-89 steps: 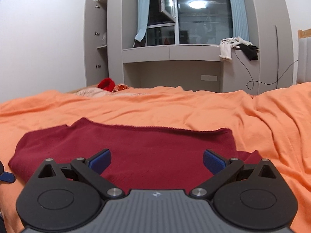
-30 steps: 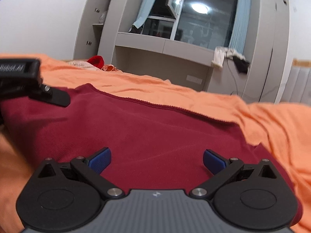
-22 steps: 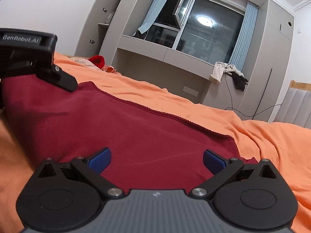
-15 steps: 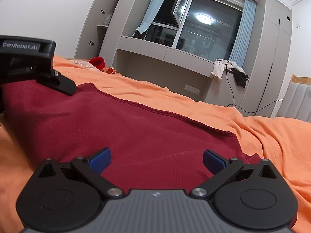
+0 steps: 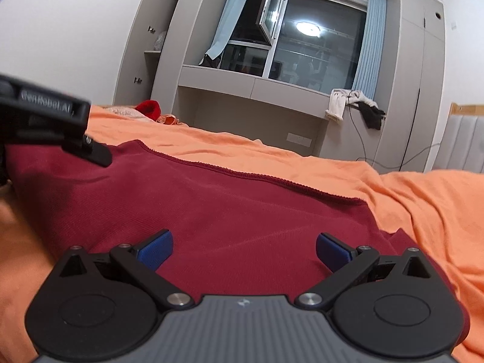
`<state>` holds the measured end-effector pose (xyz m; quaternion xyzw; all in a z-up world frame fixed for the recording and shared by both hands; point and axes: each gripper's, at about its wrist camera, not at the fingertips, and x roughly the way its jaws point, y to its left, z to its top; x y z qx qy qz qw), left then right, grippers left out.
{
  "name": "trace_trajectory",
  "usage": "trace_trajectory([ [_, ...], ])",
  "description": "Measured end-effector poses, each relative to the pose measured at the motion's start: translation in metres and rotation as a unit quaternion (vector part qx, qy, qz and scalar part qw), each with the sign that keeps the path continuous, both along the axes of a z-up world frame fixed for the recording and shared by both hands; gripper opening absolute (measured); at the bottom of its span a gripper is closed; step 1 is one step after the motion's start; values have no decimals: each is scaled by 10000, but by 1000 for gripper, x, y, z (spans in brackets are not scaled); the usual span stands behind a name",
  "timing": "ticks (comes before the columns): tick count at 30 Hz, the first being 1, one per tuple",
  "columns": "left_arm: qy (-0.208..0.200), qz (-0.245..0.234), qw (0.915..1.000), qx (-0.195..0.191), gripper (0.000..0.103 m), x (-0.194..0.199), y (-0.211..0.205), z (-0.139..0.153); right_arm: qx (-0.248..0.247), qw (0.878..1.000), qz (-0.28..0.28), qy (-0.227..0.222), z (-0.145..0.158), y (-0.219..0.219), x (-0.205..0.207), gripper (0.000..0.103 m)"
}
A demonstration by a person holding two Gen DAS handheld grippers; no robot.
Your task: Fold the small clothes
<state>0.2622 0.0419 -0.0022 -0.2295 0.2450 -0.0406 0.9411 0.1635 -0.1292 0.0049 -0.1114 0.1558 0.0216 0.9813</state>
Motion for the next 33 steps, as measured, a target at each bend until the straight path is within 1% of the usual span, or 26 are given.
trace_trajectory([
  [4,-34,98,9999,56,81,1,0,0,173,9997,106,143,3,-8,1,103],
  [6,-34,200,9998,90,72,1,0,0,338,9985,277,333,8,-16,4,103],
  [7,-30,249,9996,98,70,1,1,0,432,9970,438,470,13,-22,8,103],
  [9,-41,320,9994,101,59,1,2,1,653,9942,619,588,24,-37,11,103],
  [10,-54,358,9993,97,57,1,3,1,757,9945,507,511,28,-46,11,103],
  [12,-90,396,9991,74,50,0,5,1,944,9953,75,212,37,-67,7,103],
  [13,-102,409,9991,76,48,0,5,1,1004,9948,17,165,40,-76,7,103],
  [15,-149,430,9989,100,39,-1,5,2,1217,9924,-134,133,46,-98,7,103],
  [18,-209,412,9986,255,29,0,1,7,1670,9847,-477,112,53,-132,7,103],
  [19,-251,392,9983,352,26,1,-2,10,1854,9809,-565,144,55,-144,8,103],
  [21,-375,271,9974,547,17,2,-9,20,2291,9703,-738,227,59,-168,11,103],
  [24,-587,32,9951,798,14,5,-24,41,2793,9558,-875,286,65,-201,18,103],
  [26,-701,-158,9921,1026,13,8,-39,57,2976,9490,-1011,266,68,-219,22,103],
  [28,-835,-389,9871,1313,13,9,-58,71,3114,9430,-1145,268,69,-230,21,103],
  [31,-1015,-755,9769,1724,13,9,-92,90,3329,9349,-1213,232,70,-246,20,103],
  [33,-1101,-1002,9702,1914,13,8,-116,101,3378,9331,-1215,202,71,-248,17,103],
])
